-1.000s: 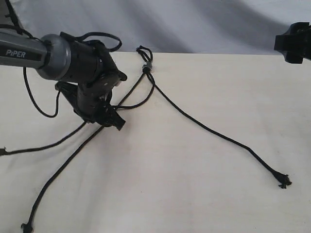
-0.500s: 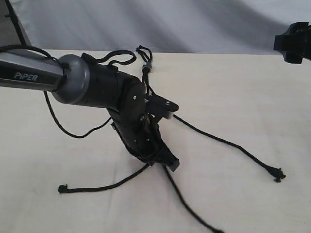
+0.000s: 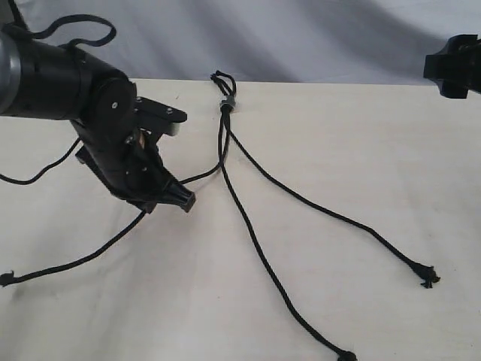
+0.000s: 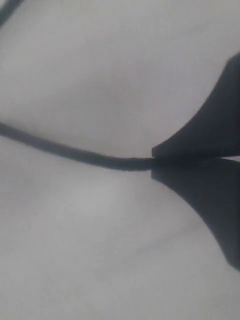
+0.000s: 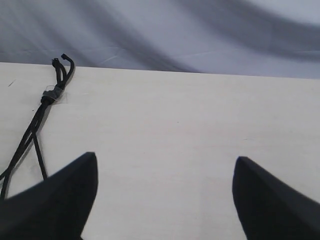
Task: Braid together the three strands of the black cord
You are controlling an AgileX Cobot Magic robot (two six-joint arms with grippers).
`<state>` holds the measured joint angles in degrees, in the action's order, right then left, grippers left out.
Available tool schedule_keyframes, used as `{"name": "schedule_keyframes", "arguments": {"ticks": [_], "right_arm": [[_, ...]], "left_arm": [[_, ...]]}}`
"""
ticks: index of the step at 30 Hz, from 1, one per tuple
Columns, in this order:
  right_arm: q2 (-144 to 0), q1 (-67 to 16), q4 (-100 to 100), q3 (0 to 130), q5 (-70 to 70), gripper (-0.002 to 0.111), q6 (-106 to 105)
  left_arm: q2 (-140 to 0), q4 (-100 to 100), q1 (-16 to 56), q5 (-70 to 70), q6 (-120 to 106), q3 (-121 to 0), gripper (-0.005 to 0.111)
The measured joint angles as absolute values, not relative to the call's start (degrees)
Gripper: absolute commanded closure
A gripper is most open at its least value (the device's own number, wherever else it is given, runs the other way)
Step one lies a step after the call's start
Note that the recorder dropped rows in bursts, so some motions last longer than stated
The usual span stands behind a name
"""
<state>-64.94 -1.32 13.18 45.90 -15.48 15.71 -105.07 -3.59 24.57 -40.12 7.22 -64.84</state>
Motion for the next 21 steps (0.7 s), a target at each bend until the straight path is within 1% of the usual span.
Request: {"name": "schedule_keyframes", "arguments": {"ticks": [4,10,11,12,14,16,19,21], "right_arm": [[-64.9,-1.3,13.2,45.9,-15.5,0.037,15.7],[-64.9,-1.3,13.2,45.9,-15.5,0.037,15.7],[-64.9,-1.3,13.2,45.9,-15.5,0.037,15.7],[-64.9,-1.3,13.2,45.9,-15.5,0.037,15.7],[-64.9,-1.3,13.2,45.9,-15.6,0.037,15.7],[-64.9,-1.3,13.2,45.9,-15.7,0.037,15.7],[-64.9,-1.3,13.1,45.9,-16.5,0.037,15.7],[-64.9,-1.3,12.4,45.9,-17.1,0.037,15.7]], "left_arm": [[-105.1,-3.7,22.3,-33.7,7.4,-59.6,0.106],[-105.1,-3.7,22.0,-27.4,7.5,-55.4,0.106],[-105.1,-3.7,22.0,-27.2,7.6,-55.3,0.106],[-105.1,-3.7,22.0,-26.9,7.6,-55.2,0.103],[-105.2,-3.7,22.0,-26.8,7.7,-55.1,0.092],[-105.5,-3.7,22.0,-26.8,7.7,-55.1,0.07],[-106.2,-3.7,22.0,-26.8,7.7,-55.1,0.046],[-106.3,-3.7,22.0,-26.8,7.7,-55.1,0.037]]}}
